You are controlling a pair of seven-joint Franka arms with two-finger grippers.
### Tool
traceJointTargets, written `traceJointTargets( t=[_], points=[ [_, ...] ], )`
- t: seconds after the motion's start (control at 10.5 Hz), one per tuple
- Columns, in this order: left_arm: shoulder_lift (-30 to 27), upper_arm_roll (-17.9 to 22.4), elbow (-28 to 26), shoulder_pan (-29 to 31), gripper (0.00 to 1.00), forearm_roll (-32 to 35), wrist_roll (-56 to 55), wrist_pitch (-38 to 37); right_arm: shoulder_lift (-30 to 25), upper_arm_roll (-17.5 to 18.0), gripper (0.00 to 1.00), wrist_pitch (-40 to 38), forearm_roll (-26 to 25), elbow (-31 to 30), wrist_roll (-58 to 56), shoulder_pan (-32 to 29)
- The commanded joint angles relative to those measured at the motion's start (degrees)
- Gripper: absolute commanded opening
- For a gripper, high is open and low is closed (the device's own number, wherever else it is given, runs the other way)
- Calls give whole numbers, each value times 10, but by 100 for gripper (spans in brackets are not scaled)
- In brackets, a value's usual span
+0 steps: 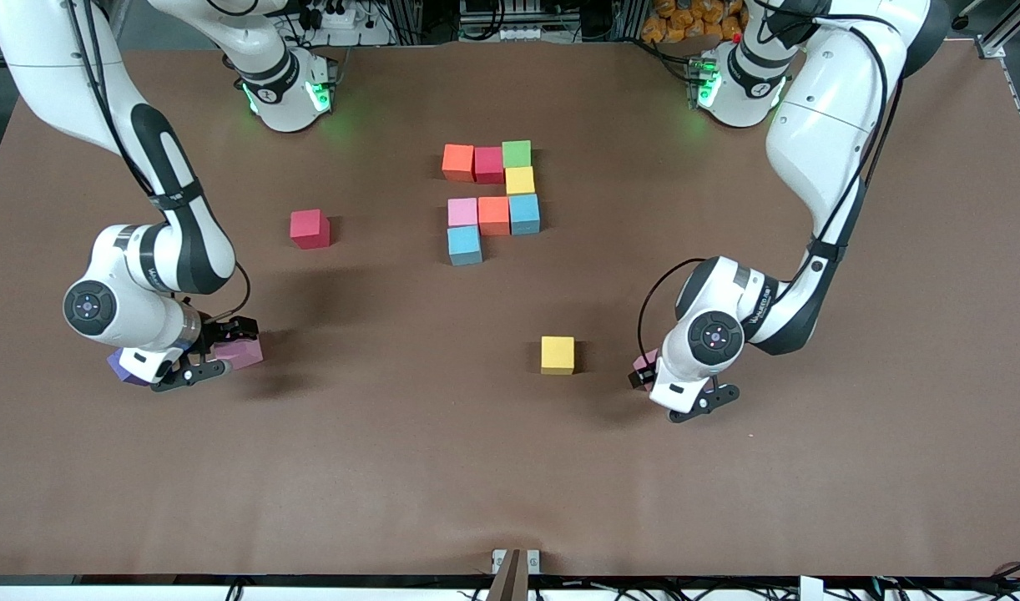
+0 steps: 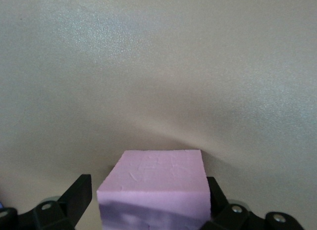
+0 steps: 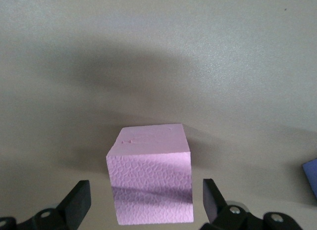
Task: Form number 2 with 11 blocks
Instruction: 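Grasp the pink cube with the right gripper and lift it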
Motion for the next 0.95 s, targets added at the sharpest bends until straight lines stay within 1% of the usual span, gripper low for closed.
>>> traceJointTargets(
  t=[0.0, 0.38, 0.48, 0.57, 0.67, 0.76, 0.86],
  points=[
    [0, -2, 0, 1, 100, 22, -12, 1, 13, 11, 100, 0, -12, 12, -6, -12],
    [0, -2, 0, 1, 100, 22, -12, 1, 33, 11, 100, 24, -12, 12, -21, -16],
    [0, -2, 0, 0, 100, 22, -12, 1, 33, 11, 90, 24, -12, 13, -21, -16],
    [0, -2, 0, 0, 100, 22, -12, 1, 33, 11, 65, 24, -12, 13, -21, -16],
    [0, -2, 0, 0, 100, 22, -12, 1, 33, 11, 44, 24, -11, 14, -21, -15],
    [0, -2, 0, 0, 100, 22, -13, 1, 32, 11, 30, 23, -11, 16, -21, -16],
    [0, -2, 0, 0, 100, 22, -14, 1, 32, 11, 23, 24, -10, 16, -20, -16]
  ],
)
